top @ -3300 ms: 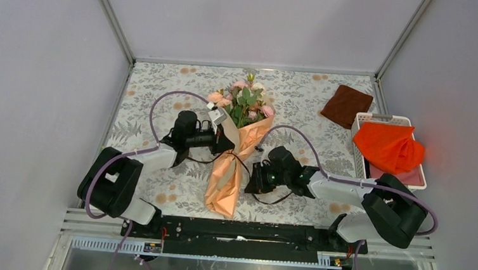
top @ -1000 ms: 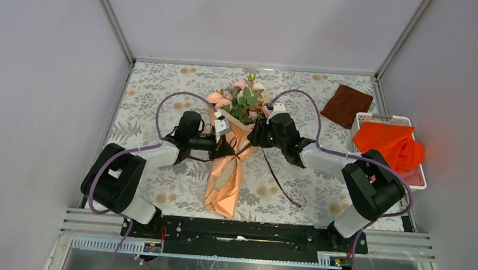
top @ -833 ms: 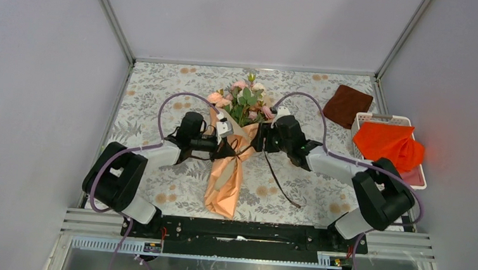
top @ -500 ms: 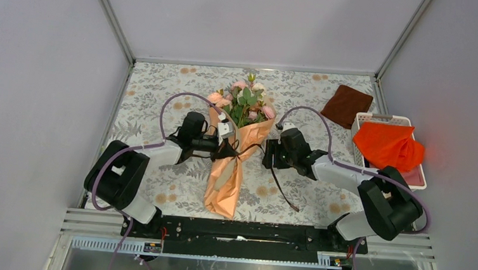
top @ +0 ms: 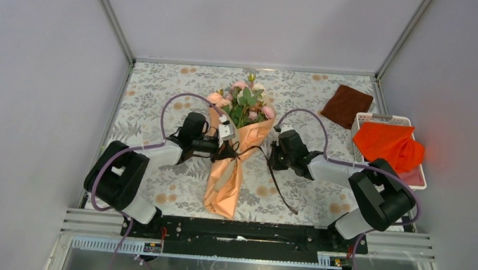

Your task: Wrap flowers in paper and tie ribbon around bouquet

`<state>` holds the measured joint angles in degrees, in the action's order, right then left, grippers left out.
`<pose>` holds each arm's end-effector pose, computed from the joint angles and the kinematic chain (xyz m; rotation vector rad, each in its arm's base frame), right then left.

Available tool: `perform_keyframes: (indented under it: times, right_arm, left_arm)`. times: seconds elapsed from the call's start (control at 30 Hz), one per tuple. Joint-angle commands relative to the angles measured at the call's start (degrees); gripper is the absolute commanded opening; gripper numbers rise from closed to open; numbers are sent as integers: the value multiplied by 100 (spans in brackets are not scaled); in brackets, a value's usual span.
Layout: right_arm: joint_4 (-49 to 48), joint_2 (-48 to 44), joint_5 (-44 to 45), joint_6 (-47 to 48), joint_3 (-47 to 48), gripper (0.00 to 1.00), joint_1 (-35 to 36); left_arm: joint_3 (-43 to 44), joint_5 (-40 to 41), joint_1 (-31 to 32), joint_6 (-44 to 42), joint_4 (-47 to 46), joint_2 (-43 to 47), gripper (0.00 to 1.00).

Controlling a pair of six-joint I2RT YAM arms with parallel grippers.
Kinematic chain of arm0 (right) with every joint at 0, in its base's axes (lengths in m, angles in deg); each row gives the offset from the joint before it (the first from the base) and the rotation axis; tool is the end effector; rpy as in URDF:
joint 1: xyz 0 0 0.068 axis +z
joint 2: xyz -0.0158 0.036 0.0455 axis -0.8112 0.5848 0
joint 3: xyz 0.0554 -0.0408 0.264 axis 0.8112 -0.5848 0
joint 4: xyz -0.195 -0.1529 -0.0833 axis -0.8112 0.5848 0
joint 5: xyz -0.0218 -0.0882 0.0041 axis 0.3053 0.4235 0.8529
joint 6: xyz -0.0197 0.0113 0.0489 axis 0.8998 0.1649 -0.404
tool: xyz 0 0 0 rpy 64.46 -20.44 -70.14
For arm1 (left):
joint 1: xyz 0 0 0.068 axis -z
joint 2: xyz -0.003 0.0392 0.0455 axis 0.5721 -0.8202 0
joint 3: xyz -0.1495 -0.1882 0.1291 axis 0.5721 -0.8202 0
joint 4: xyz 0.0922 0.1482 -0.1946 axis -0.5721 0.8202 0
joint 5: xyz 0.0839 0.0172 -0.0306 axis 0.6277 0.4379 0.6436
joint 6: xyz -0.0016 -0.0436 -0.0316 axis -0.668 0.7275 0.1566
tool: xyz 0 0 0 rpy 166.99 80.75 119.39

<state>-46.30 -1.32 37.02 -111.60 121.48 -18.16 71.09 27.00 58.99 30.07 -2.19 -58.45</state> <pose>0.2362 0.1737 0.1486 -0.2941 2.3597 0.5573 0.2511 -0.1427 0.1672 1.2431 1.6680 -0.9916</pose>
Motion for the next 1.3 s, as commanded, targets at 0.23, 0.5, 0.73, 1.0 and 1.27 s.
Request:
perform_keyframes:
  times: [0.23,0.5,0.73,1.0,1.27]
  right_arm:
    - [373,-1208,-718,-153,679,0,329]
    - [244,-967,-575,-200,1983,0,941]
    - [-294,-372,-667,-740,2450,0,1377]
    - [-584,-644,-435,-1574,1685,0,1642]
    - [327,-587,-737,-1441,1639,33,1659]
  left_arm:
    - [-146,88,283,-689,77,464,0]
    - [-239,81,435,-1058,250,559,0]
    - [-231,187,464,-959,180,542,0]
    - [-302,334,460,-729,-104,510,0]
    - [-206,527,453,-519,-230,324,0]
